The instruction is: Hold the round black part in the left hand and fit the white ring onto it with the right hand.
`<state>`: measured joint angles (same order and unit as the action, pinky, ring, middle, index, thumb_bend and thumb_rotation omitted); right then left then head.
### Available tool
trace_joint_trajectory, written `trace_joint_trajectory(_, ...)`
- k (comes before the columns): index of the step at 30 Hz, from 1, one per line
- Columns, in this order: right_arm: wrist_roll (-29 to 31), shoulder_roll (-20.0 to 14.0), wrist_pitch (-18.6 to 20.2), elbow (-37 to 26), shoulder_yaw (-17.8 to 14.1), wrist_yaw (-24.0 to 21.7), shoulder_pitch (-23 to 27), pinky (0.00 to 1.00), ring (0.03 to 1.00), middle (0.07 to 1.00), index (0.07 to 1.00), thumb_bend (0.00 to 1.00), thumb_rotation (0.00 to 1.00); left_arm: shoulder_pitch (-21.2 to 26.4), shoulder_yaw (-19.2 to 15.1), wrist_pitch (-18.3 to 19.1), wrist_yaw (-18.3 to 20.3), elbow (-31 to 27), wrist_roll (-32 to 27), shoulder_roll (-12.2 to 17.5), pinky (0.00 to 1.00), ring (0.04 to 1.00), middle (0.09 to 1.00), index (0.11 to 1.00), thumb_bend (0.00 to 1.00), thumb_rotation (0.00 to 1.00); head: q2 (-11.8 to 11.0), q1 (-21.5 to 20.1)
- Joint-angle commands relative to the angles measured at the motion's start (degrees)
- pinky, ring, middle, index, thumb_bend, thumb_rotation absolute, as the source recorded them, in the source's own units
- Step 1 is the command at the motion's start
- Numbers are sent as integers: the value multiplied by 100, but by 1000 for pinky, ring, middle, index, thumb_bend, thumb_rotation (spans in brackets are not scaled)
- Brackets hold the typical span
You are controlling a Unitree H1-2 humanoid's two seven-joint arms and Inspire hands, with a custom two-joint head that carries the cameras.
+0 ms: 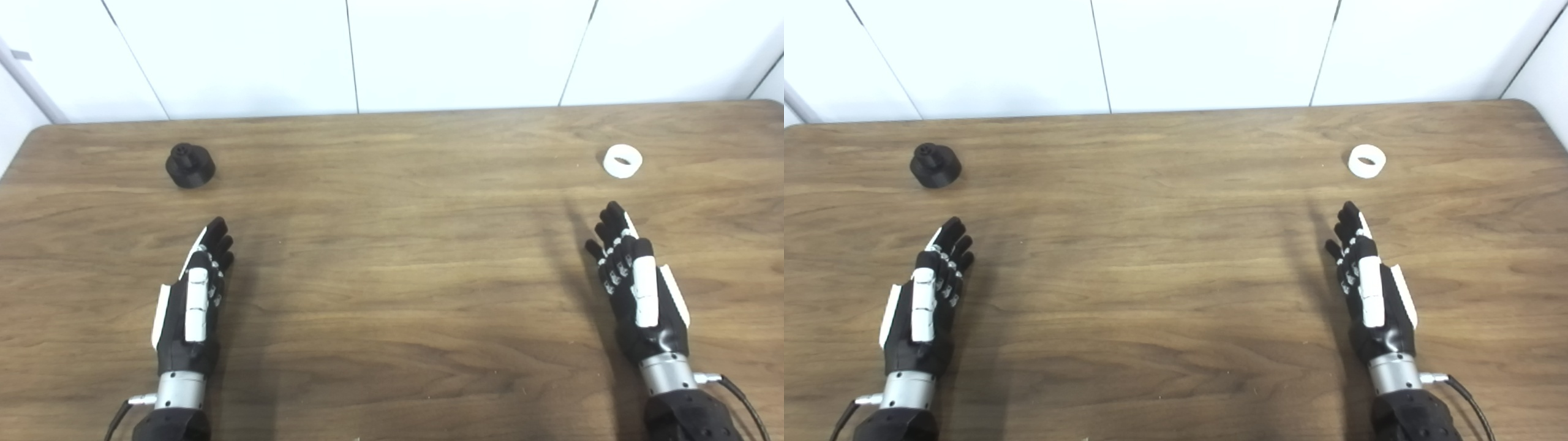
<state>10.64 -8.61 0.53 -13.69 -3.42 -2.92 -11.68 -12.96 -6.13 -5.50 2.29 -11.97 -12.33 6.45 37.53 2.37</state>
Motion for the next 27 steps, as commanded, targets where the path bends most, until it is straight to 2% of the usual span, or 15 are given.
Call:
trace_joint_trajectory(1,15,76,31,-40,-7,-34,-83,1000,1000,1000,983,549,1000,-32,-32,-126,-31,-104,32,-108,969,958,959,933,503,874,4,6)
trace_joint_trajectory(8,-12,71,65,-46,-5,-19,-91,1000,1000,994,978,548,1000,-35,-17,-163,-23,-89,63,-108,973,955,959,931,490,890,-16,15)
trace_joint_trajectory(14,-27,26,40,-26,-1,-58,-96,1000,1000,993,984,545,1000,-48,27,-195,7,-75,115,-102,987,958,961,936,487,907,-117,248)
trace_joint_trajectory(20,34,-4,-51,48,-50,-95,-117,1000,1000,994,988,545,1000,-68,70,-280,-41,-15,259,-180,962,946,949,924,493,900,-308,638)
trace_joint_trajectory(27,-98,-94,-302,329,-84,-178,-121,1000,1000,994,992,551,1000,-122,189,-377,-44,47,404,-269,972,955,952,929,498,883,-724,1069)
